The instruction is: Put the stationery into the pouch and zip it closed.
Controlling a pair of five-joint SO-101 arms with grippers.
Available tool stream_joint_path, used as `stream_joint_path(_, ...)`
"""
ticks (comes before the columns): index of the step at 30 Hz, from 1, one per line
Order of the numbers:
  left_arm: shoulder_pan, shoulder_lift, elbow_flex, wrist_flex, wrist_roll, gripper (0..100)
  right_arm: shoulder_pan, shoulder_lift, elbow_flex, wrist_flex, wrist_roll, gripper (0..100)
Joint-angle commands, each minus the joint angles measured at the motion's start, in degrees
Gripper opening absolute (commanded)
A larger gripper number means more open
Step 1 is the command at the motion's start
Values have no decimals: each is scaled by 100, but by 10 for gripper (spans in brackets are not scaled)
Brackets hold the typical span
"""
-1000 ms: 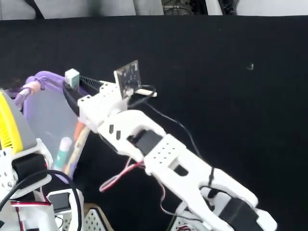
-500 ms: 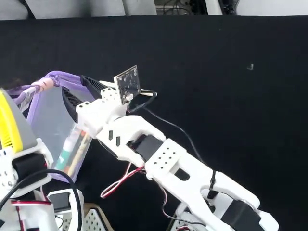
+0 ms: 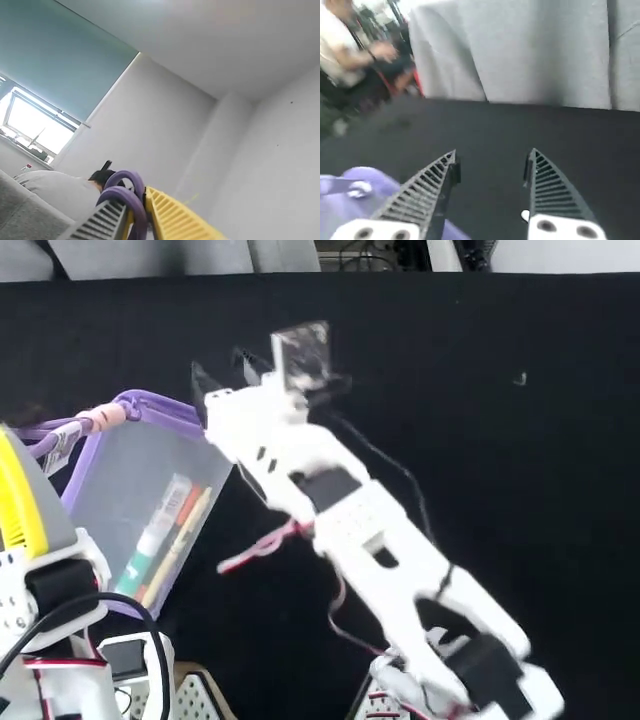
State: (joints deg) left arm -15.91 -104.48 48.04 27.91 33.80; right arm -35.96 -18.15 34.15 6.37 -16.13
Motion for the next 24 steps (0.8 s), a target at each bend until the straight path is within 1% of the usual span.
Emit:
stream_joint_path(1,-22,-9,-268,0,-202,29,105,1007,-2193,1670,800,205)
stream_joint_path(5,-22,-9,-277,-9,-651,29,229,2097,-3916,3033,1152,205)
stream_joint_path(10,-22,-9,-268,0,-747,29,475,3521,-6000,4387,1530,205)
stream_joint_path(16,-22,-9,-268,0,-958,29,510,5420,-8435,5635,2268,204)
stream_joint_path(20,-22,-9,-215,0,-949,29,484,6642,-10123,6321,2752,204)
stream_joint_path(24,-22,-9,-22,9,-949,29,484,7626,-11653,7191,3525,204)
